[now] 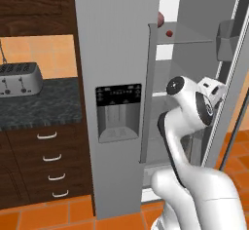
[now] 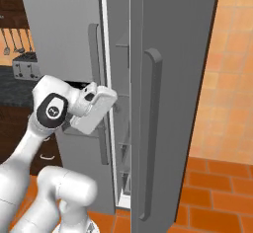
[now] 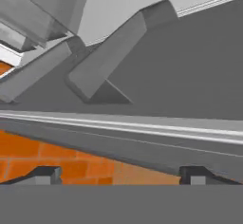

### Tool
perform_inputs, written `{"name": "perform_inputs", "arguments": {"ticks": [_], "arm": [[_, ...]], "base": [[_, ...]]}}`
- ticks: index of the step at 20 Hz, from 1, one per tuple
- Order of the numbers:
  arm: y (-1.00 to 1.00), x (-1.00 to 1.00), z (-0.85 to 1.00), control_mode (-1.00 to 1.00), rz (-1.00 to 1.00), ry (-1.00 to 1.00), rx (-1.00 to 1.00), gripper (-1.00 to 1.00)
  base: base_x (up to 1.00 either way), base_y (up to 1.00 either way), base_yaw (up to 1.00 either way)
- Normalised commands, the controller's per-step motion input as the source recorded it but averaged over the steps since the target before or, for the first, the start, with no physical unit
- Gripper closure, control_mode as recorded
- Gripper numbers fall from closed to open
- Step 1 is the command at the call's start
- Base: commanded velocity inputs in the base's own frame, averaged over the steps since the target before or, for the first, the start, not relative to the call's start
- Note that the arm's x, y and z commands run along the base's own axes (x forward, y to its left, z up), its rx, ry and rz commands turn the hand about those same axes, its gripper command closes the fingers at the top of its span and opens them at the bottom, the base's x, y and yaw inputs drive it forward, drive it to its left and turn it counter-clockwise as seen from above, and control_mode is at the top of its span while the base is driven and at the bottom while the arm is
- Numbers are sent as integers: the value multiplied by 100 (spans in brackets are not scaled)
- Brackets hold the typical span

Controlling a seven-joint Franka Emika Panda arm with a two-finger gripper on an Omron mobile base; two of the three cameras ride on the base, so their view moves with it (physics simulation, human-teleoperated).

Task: Take the strawberry from the fridge and place it on top of the pancake, located on the dining counter.

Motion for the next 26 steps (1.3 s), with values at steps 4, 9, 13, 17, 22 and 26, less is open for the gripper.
{"name": "perform_inputs", "arguments": {"ticks": [4, 9, 13, 17, 22, 26], "arm": [[-51, 78, -2, -100, 2, 63, -25, -100], [-89, 7, 0, -100, -3, 50, -6, -100], [-100, -94, -3, -100, -21, 31, 0, -100], [-100, -67, 0, -100, -16, 20, 4, -100], [-36, -31, 3, -100, 5, -2, 3, -100], [75, -24, 17, -100, 21, 0, -1, -100]], "base": [[0, 0, 0], [0, 0, 0], [0, 0, 0], [0, 0, 0], [0, 0, 0], [0, 0, 0]]}}
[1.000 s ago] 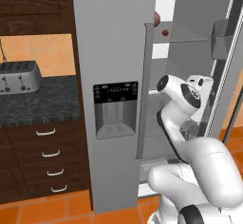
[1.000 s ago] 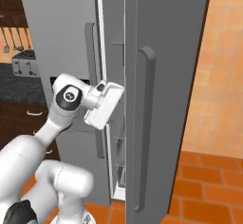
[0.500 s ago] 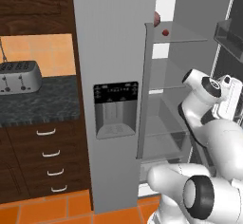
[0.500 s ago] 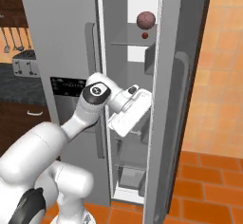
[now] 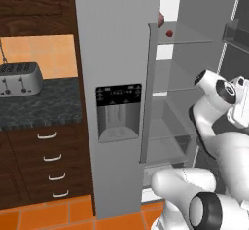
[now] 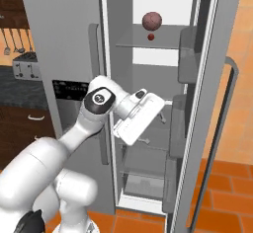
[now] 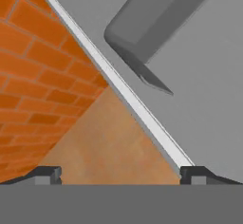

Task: Take the strawberry from the fridge and place it on top of the pancake, located on the dining counter.

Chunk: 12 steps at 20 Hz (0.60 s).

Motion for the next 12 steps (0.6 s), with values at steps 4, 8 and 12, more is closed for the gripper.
{"name": "perform_inputs", "arguments": {"ticks": [4, 8, 12], "arm": [[100, 0, 4, -100, 18, -15, 3, -100], [100, 0, 0, -100, 7, -36, 48, -100], [100, 0, 0, -100, -1, -50, 71, -100]], "base": [[0, 0, 0], [0, 0, 0], [0, 0, 0]]}}
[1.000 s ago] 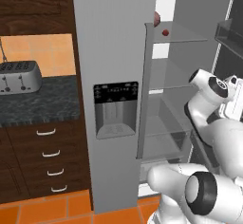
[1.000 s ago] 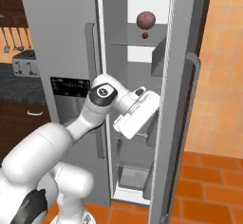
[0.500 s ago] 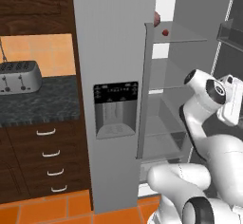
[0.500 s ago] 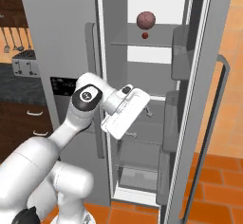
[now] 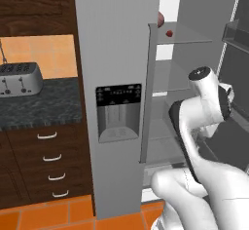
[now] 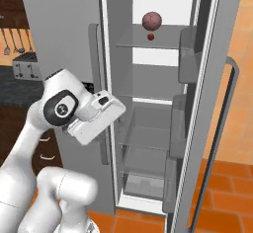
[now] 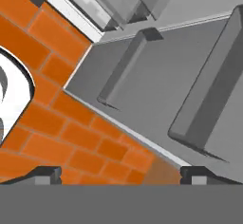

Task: Take the strawberry from the fridge and place it on top of the pancake, located on the dining counter.

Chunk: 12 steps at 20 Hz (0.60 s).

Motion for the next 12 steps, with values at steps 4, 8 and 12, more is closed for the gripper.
{"name": "perform_inputs", "arguments": {"ticks": [4, 8, 12], "arm": [[75, -19, -14, -100, -18, -56, 94, -100], [61, -17, -35, -100, -33, -37, 80, -100], [90, -68, 21, -100, -37, -13, 19, -100]], "base": [[0, 0, 0], [0, 0, 0], [0, 0, 0]]}}
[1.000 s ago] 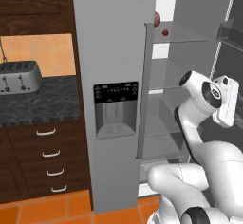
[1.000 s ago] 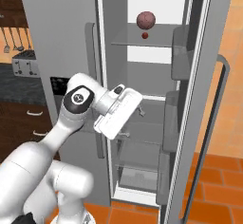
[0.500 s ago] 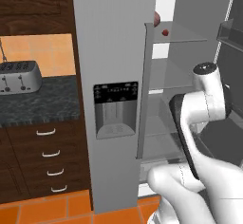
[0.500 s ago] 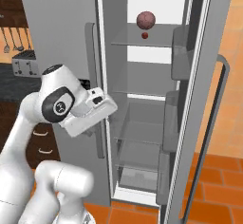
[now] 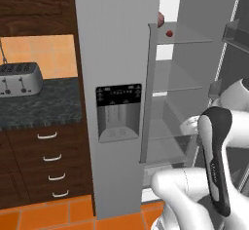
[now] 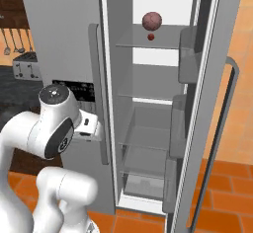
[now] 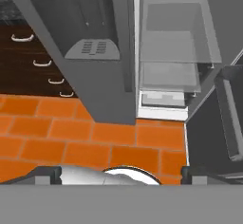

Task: Take the strawberry from the fridge and place it on top of the pancake, located on the dining counter.

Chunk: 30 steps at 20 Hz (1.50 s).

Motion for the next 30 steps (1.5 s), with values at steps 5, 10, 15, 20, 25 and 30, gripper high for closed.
{"name": "perform_inputs", "arguments": {"ticks": [5, 10, 15, 20, 25, 30], "arm": [[29, -38, 27, -100, -33, 9, -10, -100], [-31, 16, -16, -100, -7, 15, -3, -100], [-7, 0, -15, -100, 0, 0, 0, -100], [0, 0, 0, -100, 0, 0, 0, -100], [0, 0, 0, 100, -3, 0, 0, -100], [0, 0, 0, 100, 0, 0, 0, -100]], "base": [[0, 0, 0], [0, 0, 0], [0, 0, 0], [0, 0, 0], [-8, -4, -18], [-5, -1, -62]]}}
